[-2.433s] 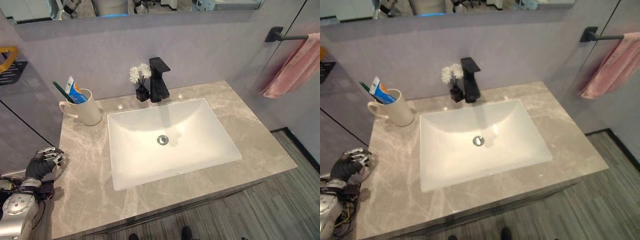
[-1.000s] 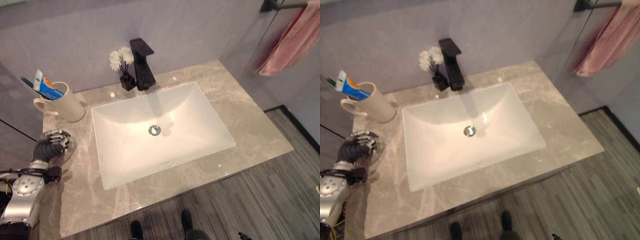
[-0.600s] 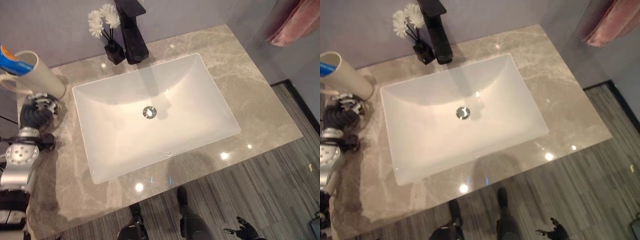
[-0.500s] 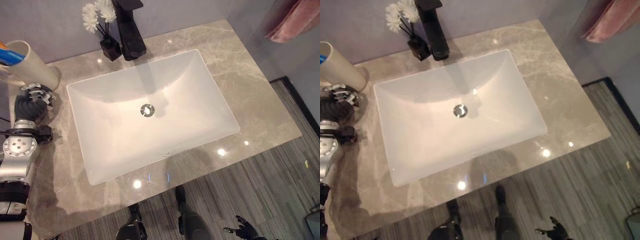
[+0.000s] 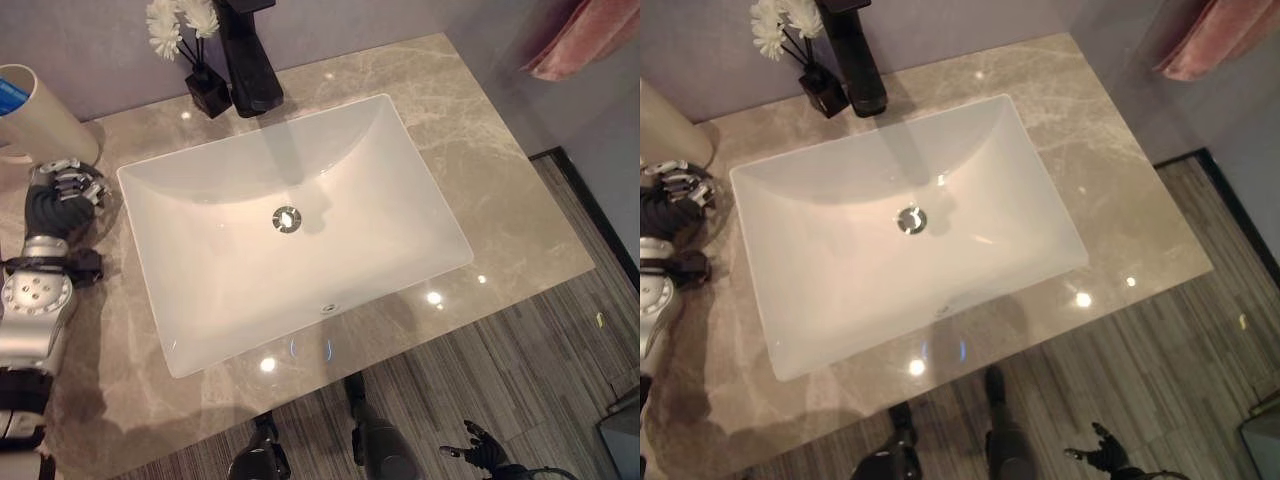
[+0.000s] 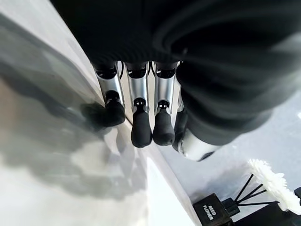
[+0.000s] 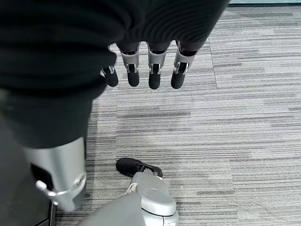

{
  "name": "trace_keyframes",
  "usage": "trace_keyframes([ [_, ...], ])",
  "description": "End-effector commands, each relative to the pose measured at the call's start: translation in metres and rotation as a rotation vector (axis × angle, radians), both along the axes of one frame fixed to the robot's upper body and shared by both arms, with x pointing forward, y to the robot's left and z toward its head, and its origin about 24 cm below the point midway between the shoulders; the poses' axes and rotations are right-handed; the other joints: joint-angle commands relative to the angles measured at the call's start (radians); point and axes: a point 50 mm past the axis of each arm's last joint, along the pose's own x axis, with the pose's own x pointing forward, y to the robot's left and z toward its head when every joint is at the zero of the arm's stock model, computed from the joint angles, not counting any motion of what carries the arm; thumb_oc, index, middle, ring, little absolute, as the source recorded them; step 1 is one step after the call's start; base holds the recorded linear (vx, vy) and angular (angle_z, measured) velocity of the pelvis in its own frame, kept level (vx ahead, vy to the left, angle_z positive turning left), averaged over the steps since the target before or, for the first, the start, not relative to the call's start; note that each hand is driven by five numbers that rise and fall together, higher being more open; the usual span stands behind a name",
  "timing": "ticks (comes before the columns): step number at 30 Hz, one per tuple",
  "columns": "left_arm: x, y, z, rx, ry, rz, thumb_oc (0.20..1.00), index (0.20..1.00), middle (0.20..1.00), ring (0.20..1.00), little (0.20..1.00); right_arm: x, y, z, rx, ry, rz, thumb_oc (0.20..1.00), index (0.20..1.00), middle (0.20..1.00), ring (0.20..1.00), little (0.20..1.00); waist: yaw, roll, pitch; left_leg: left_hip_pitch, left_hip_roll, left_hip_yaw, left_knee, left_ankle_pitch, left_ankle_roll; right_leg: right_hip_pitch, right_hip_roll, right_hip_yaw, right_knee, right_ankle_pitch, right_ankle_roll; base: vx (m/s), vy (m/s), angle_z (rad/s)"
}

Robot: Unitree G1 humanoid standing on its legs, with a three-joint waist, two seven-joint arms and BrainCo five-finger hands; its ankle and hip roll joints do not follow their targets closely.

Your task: Put brush and paste in cup on sink, flatten towel.

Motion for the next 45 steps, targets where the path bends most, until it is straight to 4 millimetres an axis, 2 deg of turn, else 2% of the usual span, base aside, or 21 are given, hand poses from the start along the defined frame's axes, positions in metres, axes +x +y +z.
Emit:
trace_keyframes([
  [1,-0.005,0.017,-0.006,0.033,0.056,0.062,0.2,0.2,0.2,0.2,0.2,0.002,-0.012,0.006,-0.029,-0.017,-0.004,1.0,1.0,1.0,1.0,1.0,0.012,0.004,0.001,0.021,0.001,-0.094,0.007,-0.005,0.015,0.016,-0.043,-0.024,0.094,-0.012,0.049,0.0,0.0,0.0],
  [3,-0.012,0.028,-0.004,0.044,0.065,0.106,0.2,0.2,0.2,0.2,0.2,0.002,-0.014,0.007,-0.039,-0.016,0.003,1.0,1.0,1.0,1.0,1.0,0.018,0.005,0.005,0.02,-0.001,-0.095,0.007,-0.004,0.018,0.015,-0.044,-0.021,0.09,-0.01,0.05,0.0,0.0,0.0],
  [6,-0.011,0.038,0.001,0.027,0.053,0.156,0.2,0.2,0.2,0.2,0.2,0.006,-0.018,0.009,-0.048,-0.019,0.01,1.0,1.0,1.0,1.0,1.0,0.018,0.005,0.013,0.008,-0.004,-0.098,0.007,0.0,0.018,0.007,-0.045,-0.022,0.085,-0.003,0.05,-0.03,0.02,-0.05],
  [14,0.007,0.033,0.023,0.031,-0.015,0.166,0.2,0.2,0.2,0.2,0.2,0.012,-0.017,0.012,-0.044,-0.041,0.021,1.0,1.0,1.0,1.0,1.0,0.007,-0.004,0.026,-0.029,-0.007,-0.105,0.007,0.01,0.018,-0.017,-0.047,-0.02,0.076,0.02,0.053,0.0,0.002,0.0],
  [17,0.018,0.032,0.039,0.039,-0.044,0.183,0.2,0.2,0.2,0.2,0.2,0.016,-0.016,0.013,-0.041,-0.051,0.019,1.0,1.0,1.0,1.0,1.0,-0.001,-0.01,0.031,-0.049,-0.009,-0.108,0.007,0.014,0.018,-0.03,-0.047,-0.019,0.071,0.035,0.057,0.0,0.0,0.0],
  [18,0.024,0.032,0.051,0.033,-0.068,0.2,0.2,0.2,0.2,0.2,0.2,0.018,-0.015,0.013,-0.037,-0.054,0.024,1.0,1.0,1.0,1.0,1.0,-0.009,-0.017,0.033,-0.06,-0.008,-0.108,0.007,0.015,0.017,-0.036,-0.046,-0.017,0.063,0.047,0.06,0.0,0.0,0.0],
  [26,0.045,0.026,0.078,0.038,-0.108,0.237,0.2,0.2,0.2,0.2,0.2,0.017,-0.008,0.009,-0.014,-0.05,0.021,1.0,1.0,1.0,1.0,1.0,-0.029,-0.041,0.032,-0.096,-0.005,-0.106,0.007,0.02,0.013,-0.053,-0.047,-0.011,0.026,0.084,0.07,0.0,0.002,0.01],
  [29,0.051,0.022,0.082,0.046,-0.102,0.236,0.2,0.2,0.2,0.2,0.2,0.016,-0.003,0.006,-0.001,-0.039,0.018,1.0,1.0,1.0,1.0,1.0,-0.036,-0.049,0.028,-0.108,-0.004,-0.108,0.007,0.02,0.013,-0.057,-0.048,-0.007,0.015,0.096,0.073,0.0,0.0,0.0],
  [32,0.053,0.025,0.077,0.045,-0.071,0.258,0.2,0.2,0.2,0.2,0.2,0.015,0.001,0.004,0.01,-0.035,0.026,1.0,1.0,1.0,1.0,1.0,-0.04,-0.054,0.024,-0.108,-0.002,-0.109,0.007,0.019,0.013,-0.056,-0.048,-0.007,0.012,0.093,0.073,0.0,0.0,0.0],
  [37,0.06,0.018,0.07,0.024,-0.059,0.236,0.2,0.2,0.2,0.2,0.2,0.017,0.006,0.005,0.025,-0.05,0.043,1.0,1.0,1.0,1.0,1.0,-0.045,-0.063,0.015,-0.1,-0.002,-0.107,0.007,0.014,0.013,-0.052,-0.047,-0.006,0.012,0.084,0.072,0.01,0.002,-0.01],
  [45,0.068,0.01,0.067,0.026,-0.048,0.227,0.2,0.2,0.2,0.2,0.2,0.018,0.003,0.008,0.015,-0.065,0.055,1.0,1.0,1.0,1.0,1.0,-0.052,-0.069,0.001,-0.091,0.004,-0.102,0.007,0.01,0.011,-0.05,-0.042,-0.003,0.01,0.078,0.07,0.0,0.0,-0.01],
])
